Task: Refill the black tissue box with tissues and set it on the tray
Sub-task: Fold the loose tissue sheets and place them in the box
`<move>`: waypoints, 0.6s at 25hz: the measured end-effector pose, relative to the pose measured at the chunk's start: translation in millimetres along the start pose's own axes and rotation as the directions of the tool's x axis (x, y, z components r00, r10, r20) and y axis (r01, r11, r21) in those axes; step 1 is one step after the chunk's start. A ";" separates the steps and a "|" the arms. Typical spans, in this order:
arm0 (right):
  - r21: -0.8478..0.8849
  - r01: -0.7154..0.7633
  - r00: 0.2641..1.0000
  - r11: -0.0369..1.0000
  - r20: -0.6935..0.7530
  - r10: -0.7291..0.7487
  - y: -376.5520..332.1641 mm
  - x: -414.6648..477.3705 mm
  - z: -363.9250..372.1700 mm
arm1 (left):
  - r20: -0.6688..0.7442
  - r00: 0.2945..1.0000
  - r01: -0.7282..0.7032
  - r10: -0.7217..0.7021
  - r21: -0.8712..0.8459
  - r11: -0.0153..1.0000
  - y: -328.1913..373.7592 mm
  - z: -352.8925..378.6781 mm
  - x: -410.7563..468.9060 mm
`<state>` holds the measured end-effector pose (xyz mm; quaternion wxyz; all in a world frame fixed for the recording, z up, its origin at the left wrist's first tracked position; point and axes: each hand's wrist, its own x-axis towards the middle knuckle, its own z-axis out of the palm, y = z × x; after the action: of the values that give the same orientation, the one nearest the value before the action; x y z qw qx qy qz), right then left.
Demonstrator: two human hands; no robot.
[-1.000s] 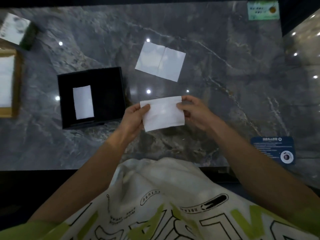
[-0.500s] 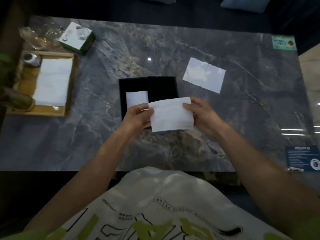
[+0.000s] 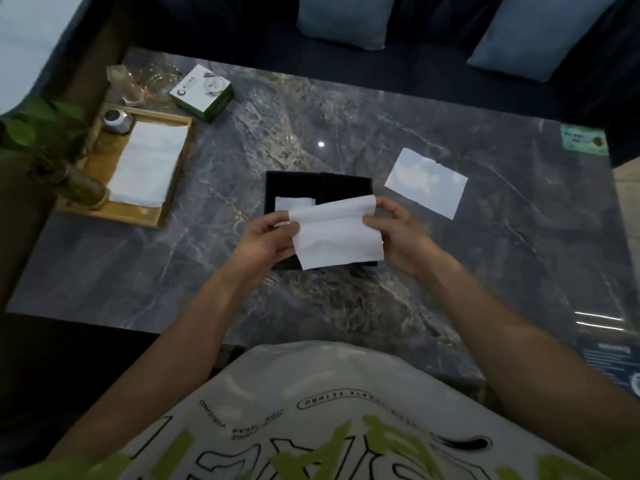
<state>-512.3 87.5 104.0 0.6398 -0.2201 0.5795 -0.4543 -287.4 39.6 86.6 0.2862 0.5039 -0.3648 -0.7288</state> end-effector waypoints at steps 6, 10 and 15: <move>-0.015 0.000 0.999 1.000 0.050 0.000 -7.3 -4.3 2.8 | 0.045 0.997 -0.055 0.055 0.002 0.998 5.1 -6.1 -6.2; -0.159 0.026 0.996 0.987 0.085 -0.012 -17.0 -9.1 2.8 | 0.113 0.988 -0.122 0.108 0.121 0.985 10.0 -12.5 -5.9; -0.266 0.076 0.992 0.961 0.119 -0.045 -21.6 -10.3 6.1 | 0.072 0.993 -0.105 0.093 0.186 0.977 15.6 -15.2 -5.8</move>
<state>-512.7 84.0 128.5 0.6212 -0.3481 0.5922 -0.3772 -270.4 31.5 99.0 0.2612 0.4867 -0.4660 -0.6911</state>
